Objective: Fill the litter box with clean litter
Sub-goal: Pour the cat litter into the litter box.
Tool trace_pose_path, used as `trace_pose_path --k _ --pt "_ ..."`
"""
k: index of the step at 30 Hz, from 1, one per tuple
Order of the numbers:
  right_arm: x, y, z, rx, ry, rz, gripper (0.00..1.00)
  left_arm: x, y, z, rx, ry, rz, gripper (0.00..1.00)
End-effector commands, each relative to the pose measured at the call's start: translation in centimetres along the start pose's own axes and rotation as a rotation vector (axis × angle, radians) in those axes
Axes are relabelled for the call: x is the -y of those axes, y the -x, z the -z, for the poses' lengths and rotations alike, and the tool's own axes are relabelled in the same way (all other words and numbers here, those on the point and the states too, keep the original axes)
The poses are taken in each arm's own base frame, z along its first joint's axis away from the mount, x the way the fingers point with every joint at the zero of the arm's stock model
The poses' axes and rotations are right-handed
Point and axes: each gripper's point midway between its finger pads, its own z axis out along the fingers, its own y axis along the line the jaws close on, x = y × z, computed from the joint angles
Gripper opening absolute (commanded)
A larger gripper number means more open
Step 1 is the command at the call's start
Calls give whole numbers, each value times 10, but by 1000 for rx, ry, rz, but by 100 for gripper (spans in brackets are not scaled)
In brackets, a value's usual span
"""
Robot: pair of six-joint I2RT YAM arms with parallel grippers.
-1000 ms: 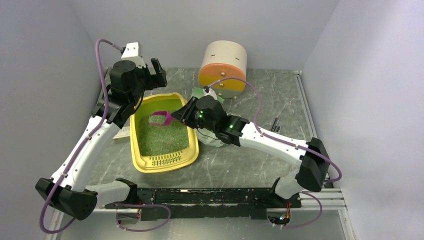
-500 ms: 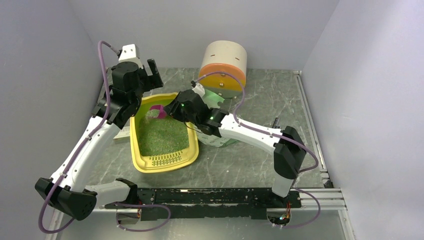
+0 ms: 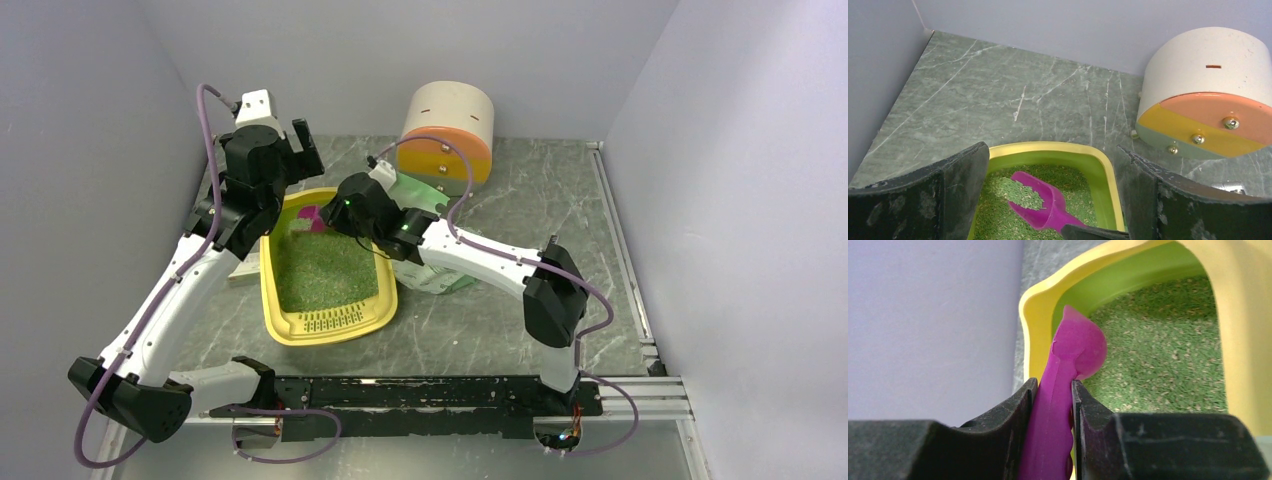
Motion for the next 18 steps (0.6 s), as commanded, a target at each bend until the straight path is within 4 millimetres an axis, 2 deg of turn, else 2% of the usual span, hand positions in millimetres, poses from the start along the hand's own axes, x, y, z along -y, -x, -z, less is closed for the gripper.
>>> trace_pose_path --k 1,9,13,18 --pt "8 19 3 77 -60 31 0 5 11 5 30 -24 18 98" --pt "24 41 17 161 -151 99 0 11 9 3 21 -47 24 98" --pt "32 45 25 172 -185 125 0 13 7 1 15 -52 28 98" --pt "24 46 35 144 -156 163 0 15 5 0 9 -61 35 98"
